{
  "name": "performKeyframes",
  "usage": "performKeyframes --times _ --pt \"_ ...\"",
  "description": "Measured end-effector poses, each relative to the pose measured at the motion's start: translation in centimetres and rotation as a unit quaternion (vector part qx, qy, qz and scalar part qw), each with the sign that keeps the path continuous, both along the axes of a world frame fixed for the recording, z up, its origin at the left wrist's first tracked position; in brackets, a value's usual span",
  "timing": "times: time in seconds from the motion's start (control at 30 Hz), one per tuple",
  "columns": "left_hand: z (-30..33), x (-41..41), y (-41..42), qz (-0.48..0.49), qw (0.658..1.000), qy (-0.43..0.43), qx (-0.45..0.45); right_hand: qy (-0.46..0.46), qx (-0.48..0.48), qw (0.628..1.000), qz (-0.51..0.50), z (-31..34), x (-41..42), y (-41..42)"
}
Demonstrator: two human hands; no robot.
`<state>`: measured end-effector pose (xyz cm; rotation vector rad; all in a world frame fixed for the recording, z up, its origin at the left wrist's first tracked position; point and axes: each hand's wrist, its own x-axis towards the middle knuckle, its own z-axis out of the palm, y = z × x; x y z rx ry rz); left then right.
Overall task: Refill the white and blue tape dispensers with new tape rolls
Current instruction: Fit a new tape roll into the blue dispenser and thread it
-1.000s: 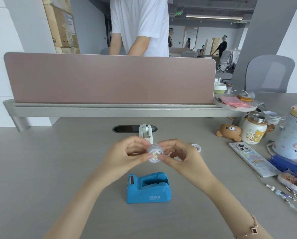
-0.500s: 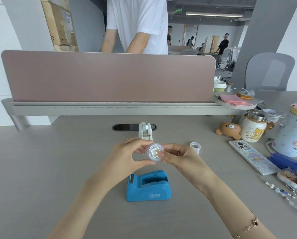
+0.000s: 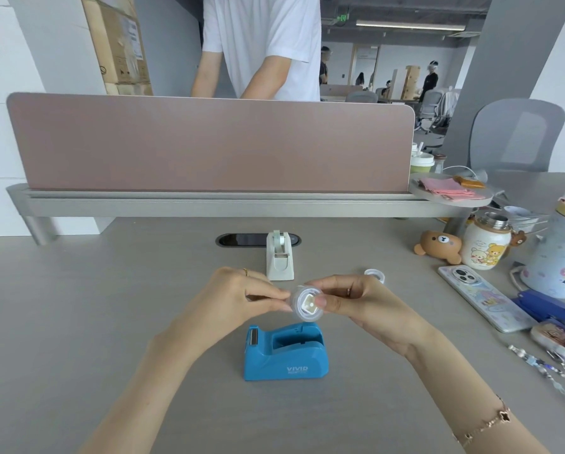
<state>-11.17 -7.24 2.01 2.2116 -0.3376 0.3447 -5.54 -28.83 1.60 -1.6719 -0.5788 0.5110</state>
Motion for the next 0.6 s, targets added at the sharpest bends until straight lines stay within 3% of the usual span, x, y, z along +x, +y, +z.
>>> performKeyframes --times 0.23,0.6 --pt "-0.8 0.0 -0.2 -0.004 0.997 -0.043 0.069 0.011 0.032 0.999 -0.018 0.3 -0.1 0.2" --pt "-1.1 0.2 -0.2 -0.014 0.995 -0.089 0.053 0.068 0.046 0.996 -0.042 -0.2 0.2 0.3"
